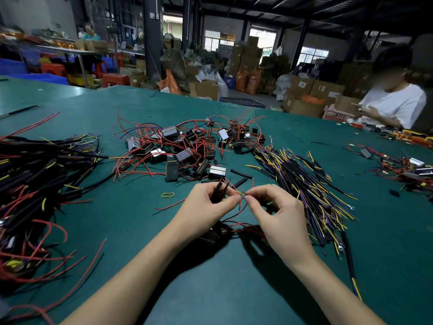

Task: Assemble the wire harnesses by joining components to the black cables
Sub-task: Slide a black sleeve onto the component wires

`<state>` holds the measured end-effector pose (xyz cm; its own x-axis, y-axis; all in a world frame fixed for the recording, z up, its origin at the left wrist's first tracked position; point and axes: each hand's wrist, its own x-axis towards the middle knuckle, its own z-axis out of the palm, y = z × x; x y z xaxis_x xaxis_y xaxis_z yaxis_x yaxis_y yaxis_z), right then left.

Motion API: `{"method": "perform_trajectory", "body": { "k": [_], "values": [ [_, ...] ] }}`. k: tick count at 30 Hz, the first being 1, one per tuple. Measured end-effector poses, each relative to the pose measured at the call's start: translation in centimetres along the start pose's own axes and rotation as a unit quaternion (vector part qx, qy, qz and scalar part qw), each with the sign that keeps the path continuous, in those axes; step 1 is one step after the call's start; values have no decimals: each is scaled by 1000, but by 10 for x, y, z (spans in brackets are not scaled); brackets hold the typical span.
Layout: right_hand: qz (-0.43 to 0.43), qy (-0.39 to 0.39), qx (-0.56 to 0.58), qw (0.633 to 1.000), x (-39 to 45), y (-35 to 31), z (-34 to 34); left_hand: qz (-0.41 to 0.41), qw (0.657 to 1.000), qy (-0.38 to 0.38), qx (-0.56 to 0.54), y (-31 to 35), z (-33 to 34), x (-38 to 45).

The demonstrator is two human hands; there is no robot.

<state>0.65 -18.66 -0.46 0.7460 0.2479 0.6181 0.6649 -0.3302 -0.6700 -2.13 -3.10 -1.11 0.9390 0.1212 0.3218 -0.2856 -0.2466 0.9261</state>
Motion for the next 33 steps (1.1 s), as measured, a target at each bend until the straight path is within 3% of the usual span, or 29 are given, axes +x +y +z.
{"method": "perform_trajectory", "body": {
  "k": [9, 17, 23, 33],
  "values": [
    [118, 6, 143, 983, 1, -2, 1, 16, 999, -28, 20, -4, -2, 0],
    [108, -17, 95, 989, 0, 1, -3, 37, 999, 4, -37, 2, -2, -1],
    [72, -37, 43, 996, -2, 0, -3, 56, 998, -9, 7, 4, 1, -2],
    [66, -49, 48, 995, -2, 0, -7, 63, 997, -4, 51, 4, 0, -4]
  ]
}}
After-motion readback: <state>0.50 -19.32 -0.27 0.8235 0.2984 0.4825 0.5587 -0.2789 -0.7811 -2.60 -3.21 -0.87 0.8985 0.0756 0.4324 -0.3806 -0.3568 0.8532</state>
